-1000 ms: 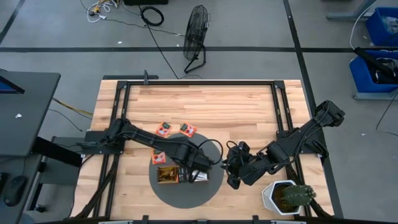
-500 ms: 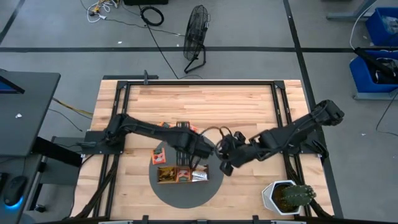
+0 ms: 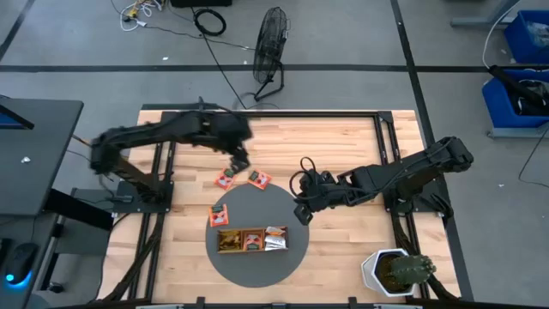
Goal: Pick & Place Tea
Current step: Put the orange tea bag into the middle section of the wooden organizer
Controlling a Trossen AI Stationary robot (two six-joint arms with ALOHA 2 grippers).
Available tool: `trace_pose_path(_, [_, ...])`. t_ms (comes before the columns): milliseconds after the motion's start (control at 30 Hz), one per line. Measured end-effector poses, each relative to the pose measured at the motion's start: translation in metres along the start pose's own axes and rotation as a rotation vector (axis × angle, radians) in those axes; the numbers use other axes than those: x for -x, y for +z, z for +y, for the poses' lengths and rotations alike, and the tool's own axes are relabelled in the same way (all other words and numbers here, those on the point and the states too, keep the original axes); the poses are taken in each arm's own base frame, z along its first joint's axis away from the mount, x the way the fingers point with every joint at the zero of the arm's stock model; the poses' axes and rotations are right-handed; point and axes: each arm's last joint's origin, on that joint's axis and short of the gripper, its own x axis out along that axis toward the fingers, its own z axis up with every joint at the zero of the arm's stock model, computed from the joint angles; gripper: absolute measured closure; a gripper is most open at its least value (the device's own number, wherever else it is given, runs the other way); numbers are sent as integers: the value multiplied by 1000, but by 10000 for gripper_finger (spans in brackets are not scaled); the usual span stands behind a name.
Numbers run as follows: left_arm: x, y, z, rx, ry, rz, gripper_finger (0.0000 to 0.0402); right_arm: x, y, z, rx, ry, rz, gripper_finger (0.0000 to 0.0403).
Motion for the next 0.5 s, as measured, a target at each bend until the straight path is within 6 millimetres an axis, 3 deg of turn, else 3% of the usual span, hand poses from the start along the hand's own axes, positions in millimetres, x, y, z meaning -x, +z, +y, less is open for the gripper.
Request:
trace_pose_path(200, [-8,-48,45,151,-50,-9,163,-5,17,-5,-68,27,-64,302])
trace_pose_path(367, [-41,-81,68,263,14,135,172,-11,35,-12,-140,55,-128,302])
trace_pose_path(500, [-68,-106,72,343,16,260,184,-14,46,-20,-194,46,-142,302])
